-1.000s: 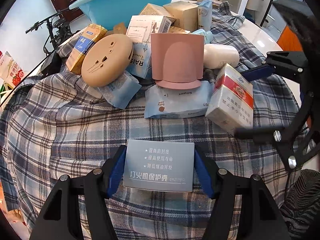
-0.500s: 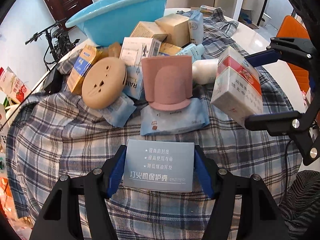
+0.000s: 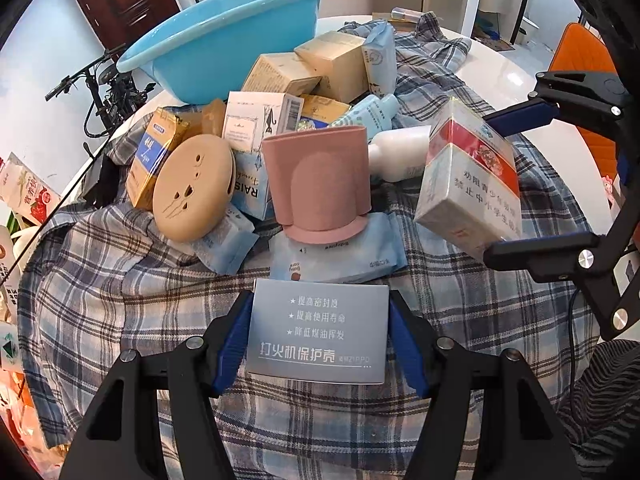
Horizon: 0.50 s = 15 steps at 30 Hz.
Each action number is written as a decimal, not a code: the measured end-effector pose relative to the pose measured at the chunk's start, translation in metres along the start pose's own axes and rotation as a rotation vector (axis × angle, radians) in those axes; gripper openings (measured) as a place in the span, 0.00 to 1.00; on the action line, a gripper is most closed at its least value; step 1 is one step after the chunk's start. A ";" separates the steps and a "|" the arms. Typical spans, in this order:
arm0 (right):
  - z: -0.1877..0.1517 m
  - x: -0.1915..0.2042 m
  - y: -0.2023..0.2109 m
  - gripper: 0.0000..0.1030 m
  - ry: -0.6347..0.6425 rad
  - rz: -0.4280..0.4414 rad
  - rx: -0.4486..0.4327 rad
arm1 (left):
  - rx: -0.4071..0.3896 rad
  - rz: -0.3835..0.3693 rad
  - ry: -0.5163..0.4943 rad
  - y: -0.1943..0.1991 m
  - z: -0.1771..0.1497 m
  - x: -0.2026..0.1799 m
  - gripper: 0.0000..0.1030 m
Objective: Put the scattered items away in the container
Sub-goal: 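Lift the grey card box and cigarette pack off the pile with both tools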
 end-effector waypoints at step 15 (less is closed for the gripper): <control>0.015 -0.021 0.015 0.85 0.009 -0.040 -0.029 | -0.021 0.017 -0.016 0.009 0.027 -0.002 0.65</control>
Point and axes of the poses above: each gripper's, at about its wrist camera, not at the fingertips, and y roughly against the way its jaws point, x to its left, z to its top, the point moved 10 cm from there along -y, roughly the way its jaws point, and after that the axes turned 6 degrees about y, right-handed, at the moved point
